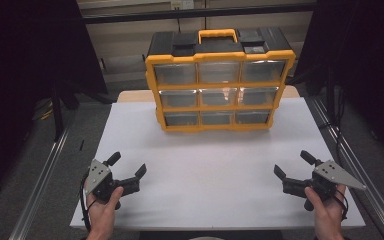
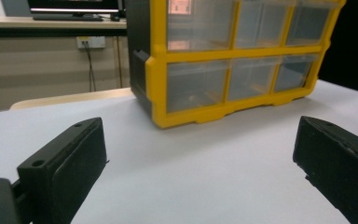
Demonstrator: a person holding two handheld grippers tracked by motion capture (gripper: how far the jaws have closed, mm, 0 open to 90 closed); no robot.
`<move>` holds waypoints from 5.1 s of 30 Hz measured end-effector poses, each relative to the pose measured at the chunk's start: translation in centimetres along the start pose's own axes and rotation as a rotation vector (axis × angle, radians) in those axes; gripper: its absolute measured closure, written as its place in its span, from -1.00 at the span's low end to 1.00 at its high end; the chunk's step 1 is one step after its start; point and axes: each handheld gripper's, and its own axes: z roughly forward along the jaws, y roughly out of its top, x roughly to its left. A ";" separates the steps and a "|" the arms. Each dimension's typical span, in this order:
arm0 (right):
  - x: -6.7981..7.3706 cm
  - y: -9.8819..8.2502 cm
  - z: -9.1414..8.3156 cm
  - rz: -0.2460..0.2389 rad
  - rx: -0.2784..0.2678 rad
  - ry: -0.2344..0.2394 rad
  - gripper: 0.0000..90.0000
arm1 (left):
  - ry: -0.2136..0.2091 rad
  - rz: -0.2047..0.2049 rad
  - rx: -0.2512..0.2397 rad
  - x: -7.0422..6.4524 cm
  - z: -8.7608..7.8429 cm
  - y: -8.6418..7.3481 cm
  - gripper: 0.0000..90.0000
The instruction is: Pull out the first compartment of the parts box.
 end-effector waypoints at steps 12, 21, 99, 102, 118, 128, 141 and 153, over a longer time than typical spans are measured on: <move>-0.7 -0.4 0.2 0.031 0.011 -0.004 -1.00 | -0.035 0.007 -0.018 -0.6 1.5 0.9 -0.94; -0.8 -0.4 0.2 0.063 0.010 -0.006 -1.00 | -0.049 0.112 -0.029 -2.3 2.2 1.7 -0.91; 0.3 -0.4 -0.5 -0.018 -0.015 0.049 -1.00 | 0.236 1.193 -0.087 -4.3 12.8 14.3 -0.84; 0.3 -0.4 -0.4 -0.014 -0.010 0.044 -1.00 | 0.246 1.235 -0.069 -4.5 13.7 14.1 -0.81; 0.4 -0.4 -0.6 -0.016 -0.019 0.054 -0.99 | 0.364 1.509 -0.022 -3.8 16.6 14.6 -0.47; 0.3 -0.4 -0.7 -0.020 -0.021 0.053 -0.99 | 0.366 1.572 0.017 -3.1 17.5 14.8 -0.12; 0.4 -0.4 -0.6 -0.021 -0.016 0.064 -0.99 | 0.405 1.563 0.010 -3.2 17.8 15.1 0.22; 0.3 -0.5 -0.6 -0.021 -0.010 0.068 -0.99 | 0.492 1.558 0.000 -3.6 18.0 15.0 0.62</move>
